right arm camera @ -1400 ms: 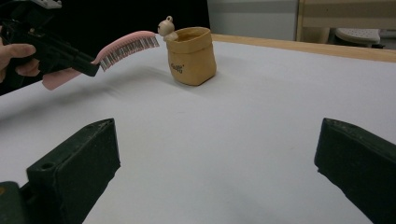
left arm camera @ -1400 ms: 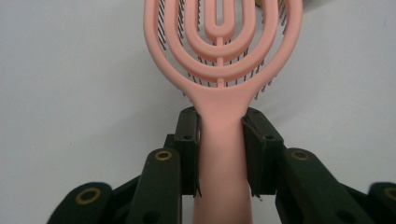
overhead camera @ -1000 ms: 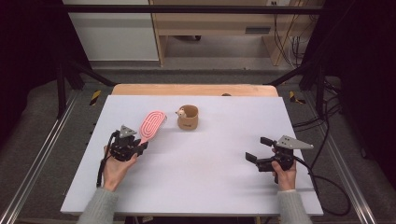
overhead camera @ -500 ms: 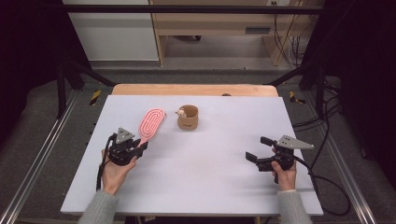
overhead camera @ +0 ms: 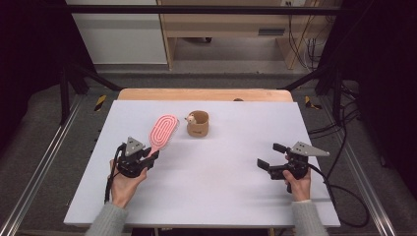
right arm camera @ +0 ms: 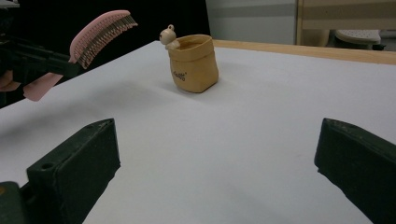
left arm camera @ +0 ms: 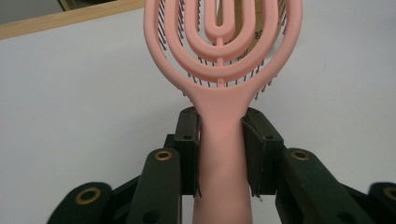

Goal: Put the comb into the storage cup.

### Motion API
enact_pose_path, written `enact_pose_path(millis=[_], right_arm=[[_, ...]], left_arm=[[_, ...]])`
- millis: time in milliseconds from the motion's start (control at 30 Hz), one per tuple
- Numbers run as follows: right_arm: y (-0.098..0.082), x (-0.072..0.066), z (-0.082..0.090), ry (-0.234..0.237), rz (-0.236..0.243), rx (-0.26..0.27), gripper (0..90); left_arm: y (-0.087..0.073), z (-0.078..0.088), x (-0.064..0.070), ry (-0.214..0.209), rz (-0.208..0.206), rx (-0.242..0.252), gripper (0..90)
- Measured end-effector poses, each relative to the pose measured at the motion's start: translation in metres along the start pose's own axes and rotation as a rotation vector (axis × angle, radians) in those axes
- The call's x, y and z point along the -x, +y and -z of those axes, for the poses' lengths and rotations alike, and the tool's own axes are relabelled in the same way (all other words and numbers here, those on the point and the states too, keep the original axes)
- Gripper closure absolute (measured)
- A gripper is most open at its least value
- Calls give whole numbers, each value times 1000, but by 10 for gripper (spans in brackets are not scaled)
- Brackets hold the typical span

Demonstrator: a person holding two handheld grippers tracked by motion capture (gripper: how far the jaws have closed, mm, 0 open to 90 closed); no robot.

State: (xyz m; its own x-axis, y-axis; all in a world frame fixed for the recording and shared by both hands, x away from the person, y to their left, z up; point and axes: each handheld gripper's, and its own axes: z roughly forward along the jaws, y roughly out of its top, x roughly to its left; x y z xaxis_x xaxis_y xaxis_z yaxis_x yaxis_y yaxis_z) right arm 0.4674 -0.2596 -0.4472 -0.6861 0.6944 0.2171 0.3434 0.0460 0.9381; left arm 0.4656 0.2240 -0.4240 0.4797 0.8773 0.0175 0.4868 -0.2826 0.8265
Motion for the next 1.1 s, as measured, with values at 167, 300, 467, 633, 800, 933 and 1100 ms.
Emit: enact_pose_path(millis=[167, 300, 467, 633, 800, 933, 1100], right_arm=[[3, -4, -2, 2, -3, 4, 4], [5, -8, -5, 7, -9, 5, 4], [7, -14, -9, 15, -2, -1, 4], [9, -19, -13, 24, -12, -9, 4], [11, -24, -17, 22, -11, -10, 4], [13, -28, -19, 21, -12, -5, 4], [15, -34, -23, 25, -20, 4, 4]], left_arm=[[1, 0, 5, -2, -12, 5, 688], [2, 1, 9, -4, -18, 21, 688], [3, 1, 14, -11, -26, 22, 688], [4, 1, 20, -18, -39, 22, 688], [6, 2, 28, -22, -52, 32, 688], [7, 2, 33, -26, -63, 37, 688], [7, 2, 39, -31, -77, 39, 688]])
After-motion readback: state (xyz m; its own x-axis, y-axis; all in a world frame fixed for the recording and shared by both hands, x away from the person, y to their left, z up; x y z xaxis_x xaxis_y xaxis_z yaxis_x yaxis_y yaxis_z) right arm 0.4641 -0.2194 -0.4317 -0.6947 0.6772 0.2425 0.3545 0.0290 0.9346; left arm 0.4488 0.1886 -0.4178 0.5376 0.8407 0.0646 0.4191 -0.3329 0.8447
